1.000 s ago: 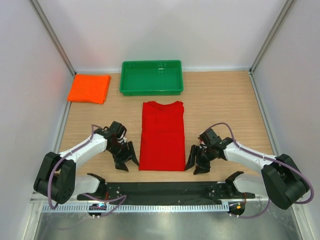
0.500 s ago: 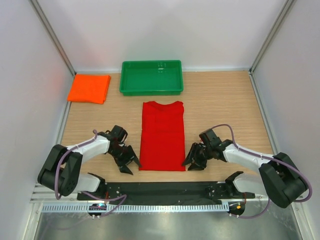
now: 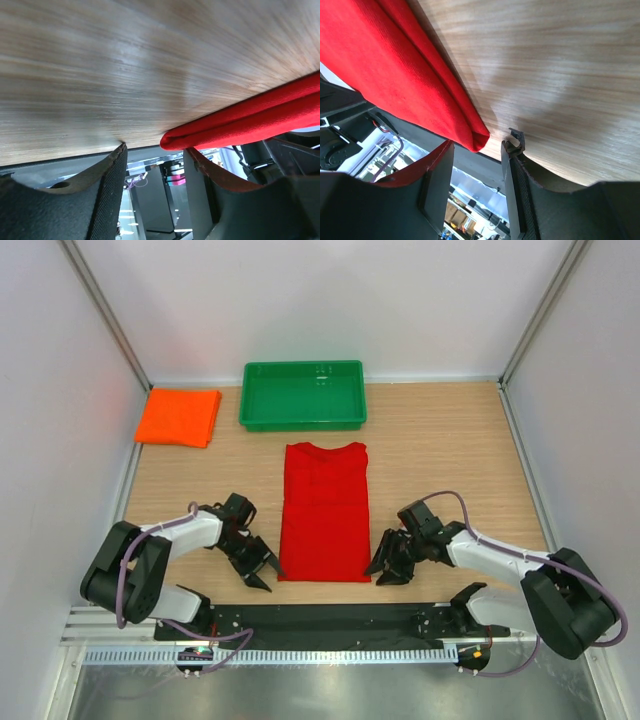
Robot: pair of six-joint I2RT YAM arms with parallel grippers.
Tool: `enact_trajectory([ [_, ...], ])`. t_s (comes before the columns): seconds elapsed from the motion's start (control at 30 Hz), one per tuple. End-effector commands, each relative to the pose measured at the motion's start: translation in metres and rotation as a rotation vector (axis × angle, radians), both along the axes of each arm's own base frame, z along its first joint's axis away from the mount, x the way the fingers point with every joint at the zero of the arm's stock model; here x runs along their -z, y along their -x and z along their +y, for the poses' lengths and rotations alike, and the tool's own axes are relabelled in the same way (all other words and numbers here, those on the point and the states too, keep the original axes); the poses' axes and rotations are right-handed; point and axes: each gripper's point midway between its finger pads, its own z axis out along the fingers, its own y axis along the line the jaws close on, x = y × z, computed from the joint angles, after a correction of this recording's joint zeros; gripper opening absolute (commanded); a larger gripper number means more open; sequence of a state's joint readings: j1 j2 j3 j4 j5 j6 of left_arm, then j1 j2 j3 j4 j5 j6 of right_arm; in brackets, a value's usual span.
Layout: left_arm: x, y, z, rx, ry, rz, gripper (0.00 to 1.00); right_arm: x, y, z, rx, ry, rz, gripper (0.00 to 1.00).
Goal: Fold and stack the t-shirts
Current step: Fold the tshirt
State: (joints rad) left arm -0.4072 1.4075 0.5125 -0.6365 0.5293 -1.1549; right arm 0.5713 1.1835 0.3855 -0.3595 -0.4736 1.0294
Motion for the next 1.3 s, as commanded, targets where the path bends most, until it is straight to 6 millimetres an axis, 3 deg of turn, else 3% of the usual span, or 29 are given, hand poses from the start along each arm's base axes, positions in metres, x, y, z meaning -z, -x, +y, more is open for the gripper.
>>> enact_trajectory([
  [0.0,0.014,-0.012,0.006,-0.023,-0.057,-0.054,0.50,0.006,0.009,-0.006,0.000,0.027,0.010,0.50],
  [0.17,0.009,-0.029,0.001,-0.012,-0.041,-0.124,0.52,0.007,0.008,-0.004,-0.001,0.011,0.004,0.51],
  [0.47,0.009,-0.038,-0.002,-0.027,-0.035,-0.159,0.54,0.015,0.004,-0.001,-0.003,0.018,0.010,0.51],
  [0.77,0.012,-0.048,-0.005,-0.032,-0.028,-0.184,0.43,0.025,0.002,-0.007,0.031,0.058,0.010,0.51],
  [1.03,0.018,-0.045,-0.004,-0.016,-0.034,-0.172,0.31,0.033,0.000,-0.009,0.057,0.078,0.012,0.51],
  [1.2,0.020,-0.043,-0.003,-0.006,-0.034,-0.167,0.23,0.037,-0.002,-0.010,0.052,0.098,0.018,0.49],
  [1.27,0.020,-0.044,-0.004,0.002,-0.030,-0.179,0.16,0.039,-0.003,-0.012,0.044,0.113,0.010,0.43],
])
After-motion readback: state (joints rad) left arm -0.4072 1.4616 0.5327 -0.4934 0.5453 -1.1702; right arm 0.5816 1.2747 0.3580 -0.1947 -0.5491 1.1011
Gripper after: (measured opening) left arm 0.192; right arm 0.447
